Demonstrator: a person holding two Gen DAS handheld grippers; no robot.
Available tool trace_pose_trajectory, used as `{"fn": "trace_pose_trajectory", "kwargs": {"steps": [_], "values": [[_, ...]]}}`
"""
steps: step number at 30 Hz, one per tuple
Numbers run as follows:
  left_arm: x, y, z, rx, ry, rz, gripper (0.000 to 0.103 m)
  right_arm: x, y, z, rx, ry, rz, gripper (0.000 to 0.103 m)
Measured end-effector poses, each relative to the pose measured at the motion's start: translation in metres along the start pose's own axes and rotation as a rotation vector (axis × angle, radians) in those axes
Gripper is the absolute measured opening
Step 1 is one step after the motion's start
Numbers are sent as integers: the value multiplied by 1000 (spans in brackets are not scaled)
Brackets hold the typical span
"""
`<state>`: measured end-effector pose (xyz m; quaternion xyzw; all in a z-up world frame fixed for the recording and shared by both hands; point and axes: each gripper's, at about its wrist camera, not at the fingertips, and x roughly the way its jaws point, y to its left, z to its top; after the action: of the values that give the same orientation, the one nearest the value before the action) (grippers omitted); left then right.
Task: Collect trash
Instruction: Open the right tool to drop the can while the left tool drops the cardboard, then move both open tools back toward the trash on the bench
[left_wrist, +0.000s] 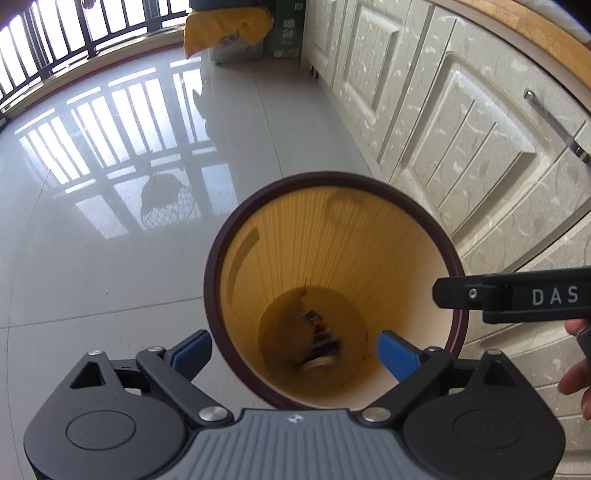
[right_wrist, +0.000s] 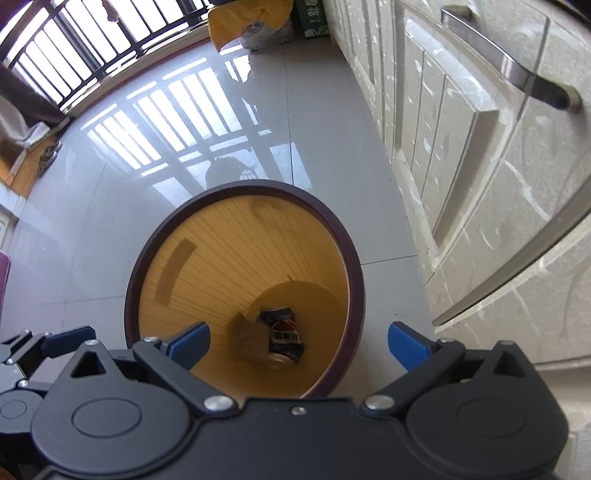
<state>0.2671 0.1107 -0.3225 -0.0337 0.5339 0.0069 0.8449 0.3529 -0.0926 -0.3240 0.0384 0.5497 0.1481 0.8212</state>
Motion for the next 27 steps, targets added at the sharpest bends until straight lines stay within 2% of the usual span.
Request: {"fn": "trace_pose_trajectory", "kwargs": {"steps": [9,19,27], "values": [[-13,10,-3,-27,38,9,103,-10,10,-4,-90,7,-51,103],[-33,30,-12,-94,72,53,103,-27,25,-14,-177,10,-85,103],[-51,37,-18,-108,71,83,103,-47,33,-17,-192,-6,-125,103]]}}
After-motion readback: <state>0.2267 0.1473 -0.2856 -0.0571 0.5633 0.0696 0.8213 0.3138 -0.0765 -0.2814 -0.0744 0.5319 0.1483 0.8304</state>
